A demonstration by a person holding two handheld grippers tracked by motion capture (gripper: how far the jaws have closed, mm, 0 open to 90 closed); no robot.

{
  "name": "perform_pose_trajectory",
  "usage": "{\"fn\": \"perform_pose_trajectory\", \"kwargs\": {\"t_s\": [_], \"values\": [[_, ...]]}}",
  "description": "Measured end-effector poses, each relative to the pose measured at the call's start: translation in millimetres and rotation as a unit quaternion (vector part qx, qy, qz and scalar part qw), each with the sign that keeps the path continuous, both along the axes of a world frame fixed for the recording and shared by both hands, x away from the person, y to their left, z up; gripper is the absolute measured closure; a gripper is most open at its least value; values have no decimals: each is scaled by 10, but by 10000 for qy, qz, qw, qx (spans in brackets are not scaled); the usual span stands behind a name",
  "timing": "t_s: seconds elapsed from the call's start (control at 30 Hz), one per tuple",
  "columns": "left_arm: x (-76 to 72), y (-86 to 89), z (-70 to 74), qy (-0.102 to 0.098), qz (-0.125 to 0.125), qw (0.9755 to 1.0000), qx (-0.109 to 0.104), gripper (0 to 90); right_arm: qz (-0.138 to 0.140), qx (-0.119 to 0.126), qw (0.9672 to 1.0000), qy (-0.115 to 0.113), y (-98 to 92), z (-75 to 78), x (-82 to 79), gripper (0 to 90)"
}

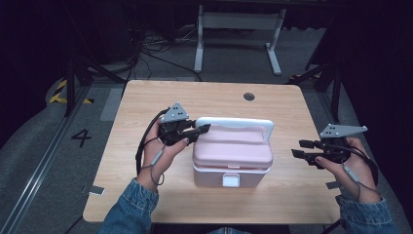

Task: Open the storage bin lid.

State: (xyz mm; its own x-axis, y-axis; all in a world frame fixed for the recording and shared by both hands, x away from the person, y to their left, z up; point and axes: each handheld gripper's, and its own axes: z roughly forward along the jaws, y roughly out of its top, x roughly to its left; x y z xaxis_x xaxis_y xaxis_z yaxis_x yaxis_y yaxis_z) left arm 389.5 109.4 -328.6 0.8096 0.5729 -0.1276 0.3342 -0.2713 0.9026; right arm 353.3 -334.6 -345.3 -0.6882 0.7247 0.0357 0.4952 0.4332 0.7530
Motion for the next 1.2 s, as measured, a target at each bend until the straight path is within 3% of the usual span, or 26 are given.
{"fn": "perform_pose_trajectory", "kwargs": {"t_s": [0.13, 0.43, 0.67, 0.9, 1.07, 1.2], "values": [[89, -3, 52, 7, 34, 9999, -117, 724, -32, 220, 9996, -168, -5, 48, -50, 581], [239, 9, 113, 93, 23, 9995, -296, 722, -15, 388, 9984, -420, 8, 67, -156, 754], [347, 54, 141, 162, -121, 9990, -395, 720, 328, 606, 9950, -724, 211, 66, -249, 850], [376, 53, 158, 193, -208, 9986, -453, 720, 519, 631, 9941, -718, 372, -1, -264, 900], [378, 61, 154, 216, -207, 9985, -453, 720, 691, 826, 9903, -882, 497, -65, -271, 900], [372, 67, 150, 179, -221, 9987, -432, 720, 849, 1105, 9840, -1110, 624, -98, -261, 900]]}}
